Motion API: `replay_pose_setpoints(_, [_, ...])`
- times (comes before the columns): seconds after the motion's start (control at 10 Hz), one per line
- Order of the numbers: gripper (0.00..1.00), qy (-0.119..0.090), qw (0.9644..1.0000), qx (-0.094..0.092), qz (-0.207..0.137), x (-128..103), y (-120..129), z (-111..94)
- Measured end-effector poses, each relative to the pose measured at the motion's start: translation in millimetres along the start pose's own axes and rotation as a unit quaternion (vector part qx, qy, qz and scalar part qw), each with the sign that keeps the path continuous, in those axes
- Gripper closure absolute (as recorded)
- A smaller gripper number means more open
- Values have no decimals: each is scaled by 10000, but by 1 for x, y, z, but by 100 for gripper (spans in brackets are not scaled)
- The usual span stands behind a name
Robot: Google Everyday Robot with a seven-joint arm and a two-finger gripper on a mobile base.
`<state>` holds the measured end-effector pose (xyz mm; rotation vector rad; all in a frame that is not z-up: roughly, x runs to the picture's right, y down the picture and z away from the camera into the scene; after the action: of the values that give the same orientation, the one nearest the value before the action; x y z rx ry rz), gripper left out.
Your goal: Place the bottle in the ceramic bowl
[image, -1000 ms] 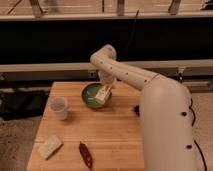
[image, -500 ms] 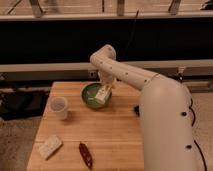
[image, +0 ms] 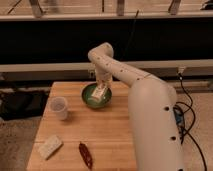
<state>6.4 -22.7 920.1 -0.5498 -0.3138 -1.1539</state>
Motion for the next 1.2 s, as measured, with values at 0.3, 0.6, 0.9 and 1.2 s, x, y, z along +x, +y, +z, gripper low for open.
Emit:
replay_pose_setpoints(0.3, [100, -35, 9999, 134, -42, 1, -15, 8])
replay_pose_setpoints(0.6, [100, 95, 9996, 249, -94, -1, -26, 17])
replay_pose_setpoints(0.9, [94, 168, 9993, 302, -142, -2, -35, 25])
replay_pose_setpoints(1.2, [65, 149, 9991, 348, -166, -4, -38, 28])
